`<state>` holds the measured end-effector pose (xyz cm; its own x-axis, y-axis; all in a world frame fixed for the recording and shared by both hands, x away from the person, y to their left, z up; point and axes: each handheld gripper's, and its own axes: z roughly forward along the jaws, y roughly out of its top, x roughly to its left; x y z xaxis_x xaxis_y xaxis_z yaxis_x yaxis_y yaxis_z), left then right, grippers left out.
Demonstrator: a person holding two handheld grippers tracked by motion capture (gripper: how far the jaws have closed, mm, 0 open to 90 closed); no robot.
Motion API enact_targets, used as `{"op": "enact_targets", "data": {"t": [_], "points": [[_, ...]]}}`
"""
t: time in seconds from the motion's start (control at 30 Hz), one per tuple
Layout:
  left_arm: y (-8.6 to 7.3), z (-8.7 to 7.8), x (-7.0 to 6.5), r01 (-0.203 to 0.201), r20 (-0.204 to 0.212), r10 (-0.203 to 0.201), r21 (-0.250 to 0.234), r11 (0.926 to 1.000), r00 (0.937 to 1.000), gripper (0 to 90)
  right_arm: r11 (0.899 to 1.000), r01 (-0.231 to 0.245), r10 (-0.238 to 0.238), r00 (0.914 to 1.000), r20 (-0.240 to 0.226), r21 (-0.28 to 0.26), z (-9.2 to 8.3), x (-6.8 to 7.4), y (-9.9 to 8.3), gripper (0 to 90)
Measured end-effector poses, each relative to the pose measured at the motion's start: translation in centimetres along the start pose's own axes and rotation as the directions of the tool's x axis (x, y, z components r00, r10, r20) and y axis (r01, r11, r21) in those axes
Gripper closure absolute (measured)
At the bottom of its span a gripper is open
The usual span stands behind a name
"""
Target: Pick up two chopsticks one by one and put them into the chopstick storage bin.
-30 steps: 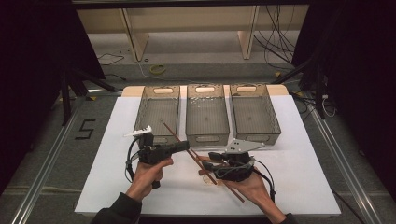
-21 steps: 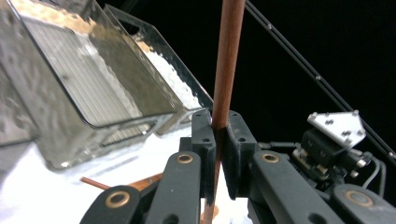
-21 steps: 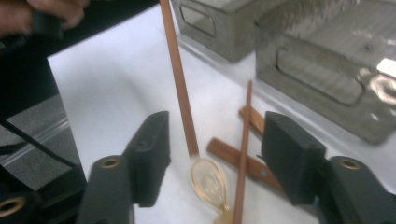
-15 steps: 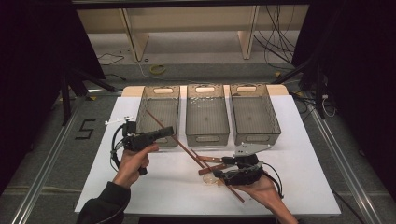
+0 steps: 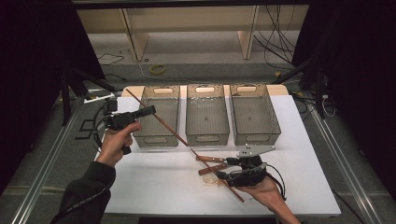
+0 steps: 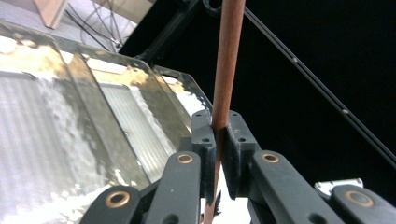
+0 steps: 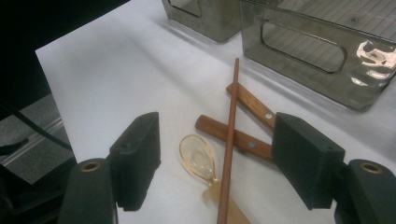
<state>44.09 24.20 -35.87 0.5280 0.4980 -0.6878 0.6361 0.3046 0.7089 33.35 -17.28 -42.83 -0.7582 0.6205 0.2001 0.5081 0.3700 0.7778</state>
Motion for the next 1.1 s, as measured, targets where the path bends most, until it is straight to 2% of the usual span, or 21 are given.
{"op": "enact_targets", "data": {"t": [0.27, 0.53, 0.7, 0.8, 0.97, 1.1], "points": [[2.8, -0.4, 1.3, 0.002, -0.080, -0.001, 0.007, 1.0000, 0.9968, 84.0, 1.000, -0.006, 0.006, 1.0000, -0.005, 0.004, 0.1, -0.1, -0.2, 32.6], [4.6, 0.2, 2.5, -0.002, -0.163, 0.006, 0.024, 0.9997, 0.9866, 84.0, 1.000, -0.008, 0.008, 1.0000, -0.003, 0.007, 0.1, -0.1, -0.3, 32.5], [4.8, 1.0, 3.5, 0.002, -0.215, 0.009, 0.050, 0.9987, 0.9765, 84.0, 1.000, -0.011, 0.011, 0.9999, -0.003, 0.003, 0.0, -0.2, -0.3, 31.6], [4.7, 1.5, 4.1, 0.018, -0.230, -0.002, 0.068, 0.9975, 0.9731, 83.9, 1.000, -0.013, 0.013, 0.9999, -0.002, -0.001, 0.0, -0.2, -0.3, 31.1], [4.3, 2.6, 4.3, 0.010, -0.253, 0.020, 0.119, 0.9929, 0.9671, 83.9, 1.000, -0.011, 0.011, 0.9999, -0.006, 0.000, 0.0, -0.2, -0.4, 30.9], [4.0, 3.2, 4.7, 0.017, -0.267, 0.020, 0.135, 0.9907, 0.9634, 83.9, 1.000, -0.010, 0.010, 0.9999, -0.009, -0.002, -0.1, -0.2, -0.4, 30.9]]}}
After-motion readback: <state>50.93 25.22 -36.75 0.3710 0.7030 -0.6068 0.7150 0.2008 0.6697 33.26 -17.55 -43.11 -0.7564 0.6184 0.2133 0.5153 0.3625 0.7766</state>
